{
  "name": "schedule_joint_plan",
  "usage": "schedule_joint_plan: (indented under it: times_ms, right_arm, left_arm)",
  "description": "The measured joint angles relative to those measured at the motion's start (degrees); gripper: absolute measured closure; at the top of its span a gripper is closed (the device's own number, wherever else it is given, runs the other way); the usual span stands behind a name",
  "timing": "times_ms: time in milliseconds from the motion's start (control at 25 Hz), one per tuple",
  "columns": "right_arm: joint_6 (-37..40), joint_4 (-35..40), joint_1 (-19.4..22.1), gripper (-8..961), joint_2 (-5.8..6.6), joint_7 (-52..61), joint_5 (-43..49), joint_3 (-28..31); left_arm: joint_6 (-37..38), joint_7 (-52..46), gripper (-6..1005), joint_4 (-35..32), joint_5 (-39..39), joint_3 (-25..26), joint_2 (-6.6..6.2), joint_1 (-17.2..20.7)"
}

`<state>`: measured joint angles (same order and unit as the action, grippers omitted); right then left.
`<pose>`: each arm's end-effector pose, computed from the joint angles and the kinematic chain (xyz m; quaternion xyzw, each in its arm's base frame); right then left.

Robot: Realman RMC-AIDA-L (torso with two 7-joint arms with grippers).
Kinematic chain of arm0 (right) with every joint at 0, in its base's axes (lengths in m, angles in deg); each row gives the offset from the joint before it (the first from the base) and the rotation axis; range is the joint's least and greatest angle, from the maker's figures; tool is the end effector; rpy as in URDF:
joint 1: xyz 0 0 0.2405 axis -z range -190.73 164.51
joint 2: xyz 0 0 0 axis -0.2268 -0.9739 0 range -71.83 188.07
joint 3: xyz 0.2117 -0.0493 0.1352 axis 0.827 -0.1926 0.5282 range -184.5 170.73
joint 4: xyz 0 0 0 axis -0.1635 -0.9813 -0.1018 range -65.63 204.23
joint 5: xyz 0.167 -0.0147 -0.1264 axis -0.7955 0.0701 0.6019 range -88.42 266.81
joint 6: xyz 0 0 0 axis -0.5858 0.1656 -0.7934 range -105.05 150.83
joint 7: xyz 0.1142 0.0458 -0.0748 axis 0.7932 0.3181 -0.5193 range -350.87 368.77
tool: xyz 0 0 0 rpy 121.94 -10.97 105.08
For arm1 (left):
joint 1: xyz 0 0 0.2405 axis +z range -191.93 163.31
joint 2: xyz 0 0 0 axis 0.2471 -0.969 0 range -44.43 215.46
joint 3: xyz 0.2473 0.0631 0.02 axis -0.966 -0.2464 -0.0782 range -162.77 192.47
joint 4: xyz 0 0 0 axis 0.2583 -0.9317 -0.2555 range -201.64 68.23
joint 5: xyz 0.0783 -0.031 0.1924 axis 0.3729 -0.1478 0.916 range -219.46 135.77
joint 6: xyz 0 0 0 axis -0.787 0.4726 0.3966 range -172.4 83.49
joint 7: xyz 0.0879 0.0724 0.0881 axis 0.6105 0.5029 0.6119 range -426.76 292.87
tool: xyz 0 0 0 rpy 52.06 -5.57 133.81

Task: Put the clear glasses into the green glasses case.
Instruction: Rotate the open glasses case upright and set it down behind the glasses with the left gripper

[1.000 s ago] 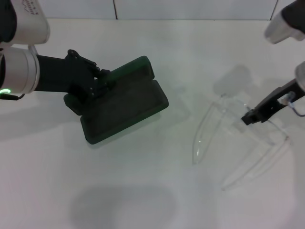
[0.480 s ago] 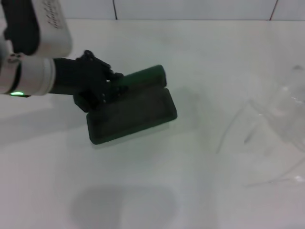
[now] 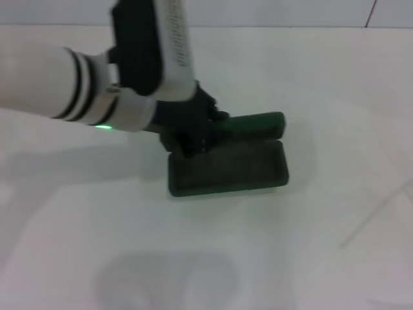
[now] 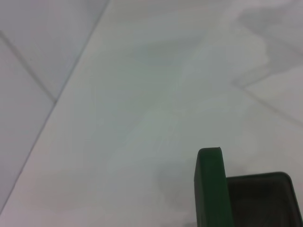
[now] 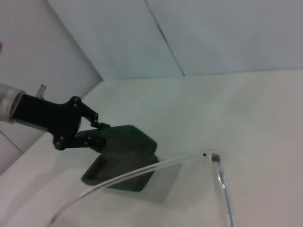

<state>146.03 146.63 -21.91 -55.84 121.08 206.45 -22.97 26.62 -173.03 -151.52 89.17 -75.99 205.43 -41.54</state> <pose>0.3179 0.1860 0.1776 -0.8633 0.4143 0.2005 0.2071 -0.1240 0.3406 -0.0354 -0.9829 0.0797 0.0452 0.1597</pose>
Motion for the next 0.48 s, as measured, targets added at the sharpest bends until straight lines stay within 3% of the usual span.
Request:
schedule_joint_plan:
  times_ms: [280,480]
  right_arm:
    - [0.0,-5.65,3.81,839,0.32,-5.01,0.99,1.51]
    - [-0.11,-10.03,4.13,839,0.66,-8.55,3.46,2.12]
  left_arm:
    - [-6.88,-1.01,796,6.38,0.1,-5.5,0.1,-6.06]
    - [-10.36,-1.16,797,8.64,-0.27,-8.78,0.23,-7.78]
